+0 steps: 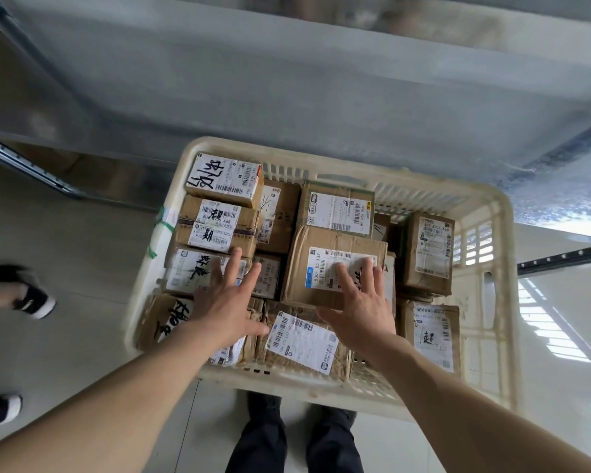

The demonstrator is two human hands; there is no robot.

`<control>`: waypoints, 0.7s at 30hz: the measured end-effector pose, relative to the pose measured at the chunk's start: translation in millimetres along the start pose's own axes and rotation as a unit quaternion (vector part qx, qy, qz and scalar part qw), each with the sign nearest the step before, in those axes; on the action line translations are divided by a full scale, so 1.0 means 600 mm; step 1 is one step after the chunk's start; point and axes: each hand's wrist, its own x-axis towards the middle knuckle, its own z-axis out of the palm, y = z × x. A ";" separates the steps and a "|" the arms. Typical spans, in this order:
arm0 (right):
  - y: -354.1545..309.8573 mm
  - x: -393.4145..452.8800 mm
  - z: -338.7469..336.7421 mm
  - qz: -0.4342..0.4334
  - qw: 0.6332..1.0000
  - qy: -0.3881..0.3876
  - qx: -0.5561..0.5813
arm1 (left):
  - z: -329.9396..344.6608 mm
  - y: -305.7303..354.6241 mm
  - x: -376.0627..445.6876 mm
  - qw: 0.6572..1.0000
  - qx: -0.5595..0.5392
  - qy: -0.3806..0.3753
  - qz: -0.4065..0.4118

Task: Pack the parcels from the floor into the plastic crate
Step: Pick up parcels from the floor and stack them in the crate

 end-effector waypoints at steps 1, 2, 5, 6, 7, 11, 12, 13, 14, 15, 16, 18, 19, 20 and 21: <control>0.001 -0.002 -0.003 -0.005 1.000 -0.004 0.002 | -0.001 0.000 -0.001 1.000 0.000 -0.001 0.000; 0.002 -0.004 -0.006 -0.007 1.000 -0.007 0.006 | -0.001 0.000 -0.004 1.000 0.002 0.000 -0.002; 0.014 -0.013 -0.007 0.008 1.000 0.002 0.023 | 0.001 0.009 -0.010 1.000 0.013 0.015 -0.009; 0.018 -0.017 -0.006 0.017 0.999 0.007 0.027 | 0.002 0.016 -0.015 1.000 0.012 0.026 -0.005; 0.024 -0.021 -0.004 0.026 0.999 0.012 0.032 | 0.003 0.025 -0.020 0.999 0.010 0.040 0.008; 0.045 -0.029 -0.004 0.046 0.996 0.016 0.076 | 0.004 0.088 -0.029 0.995 -0.006 0.042 0.094; 0.049 -0.028 -0.002 0.046 0.994 0.007 0.094 | 0.004 0.104 -0.027 0.994 -0.011 0.027 0.105; 0.051 -0.028 -0.002 0.044 0.993 -0.006 0.111 | 0.006 0.116 -0.025 0.994 -0.004 0.011 0.109; 0.052 -0.026 -0.002 0.040 0.992 -0.021 0.120 | 0.009 0.127 -0.023 0.994 0.010 -0.008 0.108; 0.054 -0.024 -0.003 0.033 0.991 -0.034 0.123 | 0.014 0.133 -0.020 0.994 0.024 -0.030 0.107; 0.055 -0.023 -0.006 0.029 0.991 -0.042 0.122 | 0.020 0.137 -0.019 0.993 0.029 -0.048 0.101; 0.055 -0.024 -0.016 0.026 0.991 -0.068 0.109 | 0.024 0.140 -0.017 0.993 0.027 -0.076 0.090; 0.055 -0.024 -0.022 0.025 0.991 -0.081 0.104 | 0.022 0.140 -0.016 0.992 0.031 -0.081 0.089; 0.053 -0.026 -0.030 0.022 0.990 -0.093 0.100 | 0.017 0.141 -0.015 0.991 0.040 -0.087 0.089; 0.052 -0.027 -0.036 0.018 0.989 -0.105 0.098 | 0.011 0.142 -0.014 0.990 0.050 -0.092 0.090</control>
